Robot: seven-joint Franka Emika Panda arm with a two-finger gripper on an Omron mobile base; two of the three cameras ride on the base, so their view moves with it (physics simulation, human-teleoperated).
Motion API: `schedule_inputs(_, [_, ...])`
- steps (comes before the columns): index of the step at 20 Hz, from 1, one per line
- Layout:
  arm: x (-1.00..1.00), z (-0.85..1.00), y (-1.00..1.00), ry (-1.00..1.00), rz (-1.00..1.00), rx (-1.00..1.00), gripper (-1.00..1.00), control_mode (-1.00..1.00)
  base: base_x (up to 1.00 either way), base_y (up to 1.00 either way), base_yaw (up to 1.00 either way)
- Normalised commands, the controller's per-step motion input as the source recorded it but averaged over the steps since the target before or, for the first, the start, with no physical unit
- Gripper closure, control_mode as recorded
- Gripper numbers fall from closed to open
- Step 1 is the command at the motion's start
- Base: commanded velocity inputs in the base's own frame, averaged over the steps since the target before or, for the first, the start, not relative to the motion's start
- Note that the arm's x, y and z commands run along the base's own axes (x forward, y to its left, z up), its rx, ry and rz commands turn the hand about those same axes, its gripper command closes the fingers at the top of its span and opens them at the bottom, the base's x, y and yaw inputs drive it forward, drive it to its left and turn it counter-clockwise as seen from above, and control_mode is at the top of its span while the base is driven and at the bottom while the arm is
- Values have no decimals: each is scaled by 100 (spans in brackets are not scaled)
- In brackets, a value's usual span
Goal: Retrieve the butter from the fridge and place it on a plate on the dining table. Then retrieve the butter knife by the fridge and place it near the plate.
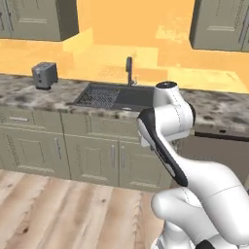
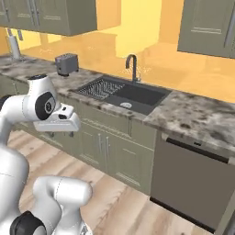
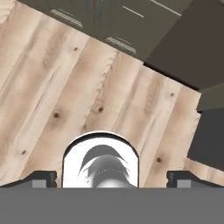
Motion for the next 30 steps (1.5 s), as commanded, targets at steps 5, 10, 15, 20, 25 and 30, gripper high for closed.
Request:
schedule_inputs(5, [0, 0, 0, 0, 0, 0, -100, 100, 23, 28, -38])
schedule_inputs(10, [0, 0, 0, 0, 0, 0, -100, 100, 68, 20, -53])
schedule_inputs(15, [0, 0, 0, 0, 0, 0, -100, 100, 65, 4, -85])
schedule_inputs(20, [0, 0, 0, 0, 0, 0, -100, 100, 43, 16, -74])
schedule_inputs(25, [0, 0, 0, 0, 0, 0, -100, 100, 5, 18, -56])
schedule_inputs(30, [0, 0, 0, 0, 0, 0, -100, 100, 17, 16, -24])
